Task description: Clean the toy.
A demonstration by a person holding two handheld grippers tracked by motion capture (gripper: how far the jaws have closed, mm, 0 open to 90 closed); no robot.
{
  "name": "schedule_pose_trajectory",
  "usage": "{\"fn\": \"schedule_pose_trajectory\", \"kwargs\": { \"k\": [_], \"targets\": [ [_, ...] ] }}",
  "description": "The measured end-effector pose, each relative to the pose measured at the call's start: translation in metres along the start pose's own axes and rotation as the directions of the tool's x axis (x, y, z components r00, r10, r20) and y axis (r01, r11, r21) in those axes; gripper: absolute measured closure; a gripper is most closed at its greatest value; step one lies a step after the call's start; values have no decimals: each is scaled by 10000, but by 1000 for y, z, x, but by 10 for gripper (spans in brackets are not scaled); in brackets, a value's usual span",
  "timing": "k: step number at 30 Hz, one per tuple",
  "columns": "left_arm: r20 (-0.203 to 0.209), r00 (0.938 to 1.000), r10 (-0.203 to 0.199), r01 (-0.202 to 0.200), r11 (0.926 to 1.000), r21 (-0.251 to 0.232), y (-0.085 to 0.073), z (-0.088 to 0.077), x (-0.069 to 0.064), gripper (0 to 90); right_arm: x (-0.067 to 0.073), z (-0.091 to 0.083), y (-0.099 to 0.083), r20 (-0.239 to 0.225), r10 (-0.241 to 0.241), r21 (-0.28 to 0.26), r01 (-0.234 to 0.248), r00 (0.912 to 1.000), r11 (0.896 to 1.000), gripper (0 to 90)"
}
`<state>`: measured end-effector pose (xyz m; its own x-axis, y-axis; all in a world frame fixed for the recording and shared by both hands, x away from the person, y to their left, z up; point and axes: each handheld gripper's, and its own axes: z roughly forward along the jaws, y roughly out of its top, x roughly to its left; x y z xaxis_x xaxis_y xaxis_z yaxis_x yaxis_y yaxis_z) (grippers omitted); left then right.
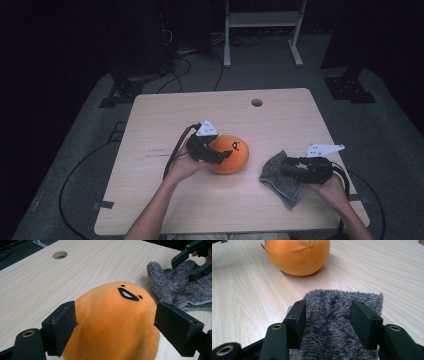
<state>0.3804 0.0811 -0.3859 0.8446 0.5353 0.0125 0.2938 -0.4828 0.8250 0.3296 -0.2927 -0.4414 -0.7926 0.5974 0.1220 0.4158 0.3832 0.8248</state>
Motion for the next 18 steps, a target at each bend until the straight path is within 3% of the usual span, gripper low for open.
{"fn": "schedule_pose_trajectory", "kwargs": {
  "k": [11,18],
  "targets": [
    [-273,9996,-87,74,9989,-453,-13,-30,1,131,3,-20,1,58,49,-513,-45,10000,9987,454],
    [-398,9991,-132,111,9985,-527,-23,-40,-1,122,4,-26,3,145,103,-683,-93,9998,9976,448]
  ]
}}
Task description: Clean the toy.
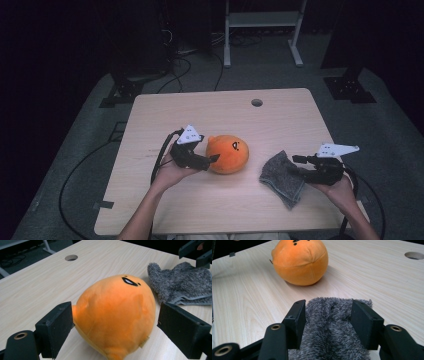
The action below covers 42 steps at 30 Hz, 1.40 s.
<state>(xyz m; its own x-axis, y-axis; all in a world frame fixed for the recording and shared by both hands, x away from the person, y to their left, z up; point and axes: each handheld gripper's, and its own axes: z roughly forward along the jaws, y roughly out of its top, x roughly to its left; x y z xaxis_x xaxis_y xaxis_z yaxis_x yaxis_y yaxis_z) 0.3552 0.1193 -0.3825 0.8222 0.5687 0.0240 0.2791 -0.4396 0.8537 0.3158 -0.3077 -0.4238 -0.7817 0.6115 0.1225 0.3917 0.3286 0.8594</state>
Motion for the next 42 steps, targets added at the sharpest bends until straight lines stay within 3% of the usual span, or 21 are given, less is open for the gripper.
{"fn": "schedule_pose_trajectory", "kwargs": {
  "k": [16,19,42],
  "targets": [
    [-169,9987,-472,471,9989,-82,-26,-11,-4,99,1,-6,-2,156,47,-88,-46,9999,10000,437],
    [-255,9986,-473,476,9988,114,-30,-11,-4,89,1,-7,-3,170,67,-90,-65,9998,9999,435],
    [-453,9969,-649,651,9979,23,-64,-26,-8,86,7,-11,-9,247,17,75,-18,9997,10000,423]
  ]
}}
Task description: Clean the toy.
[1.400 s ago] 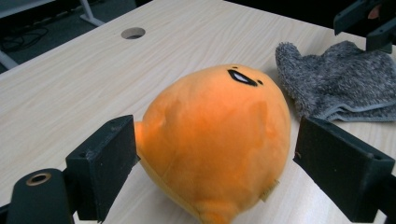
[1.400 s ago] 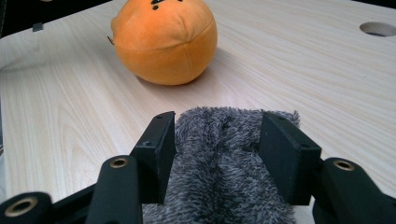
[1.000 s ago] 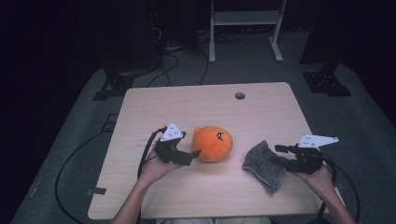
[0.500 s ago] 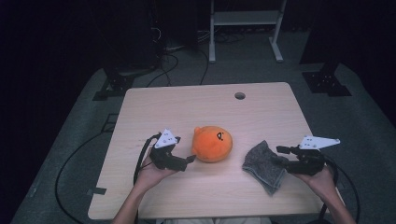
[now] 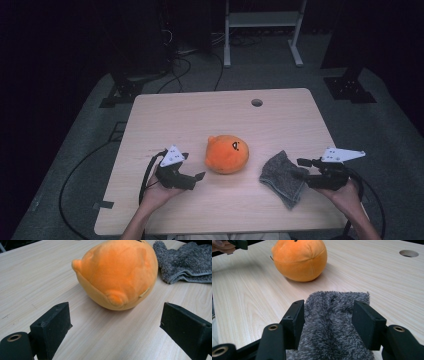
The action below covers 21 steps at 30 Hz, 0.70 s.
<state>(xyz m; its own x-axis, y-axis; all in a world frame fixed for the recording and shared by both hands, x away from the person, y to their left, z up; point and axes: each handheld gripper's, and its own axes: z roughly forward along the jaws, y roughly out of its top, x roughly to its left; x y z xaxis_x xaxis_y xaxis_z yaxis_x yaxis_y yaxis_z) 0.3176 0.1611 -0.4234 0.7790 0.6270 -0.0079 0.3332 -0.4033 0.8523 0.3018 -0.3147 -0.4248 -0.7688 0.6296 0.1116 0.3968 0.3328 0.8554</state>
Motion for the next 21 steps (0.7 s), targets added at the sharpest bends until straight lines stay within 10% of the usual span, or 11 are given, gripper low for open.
{"fn": "schedule_pose_trajectory", "kwargs": {
  "k": [21],
  "targets": [
    [12,9995,-312,312,9993,-214,-33,-10,-4,82,7,3,-21,146,93,-539,-85,9999,9985,350]
  ]
}}
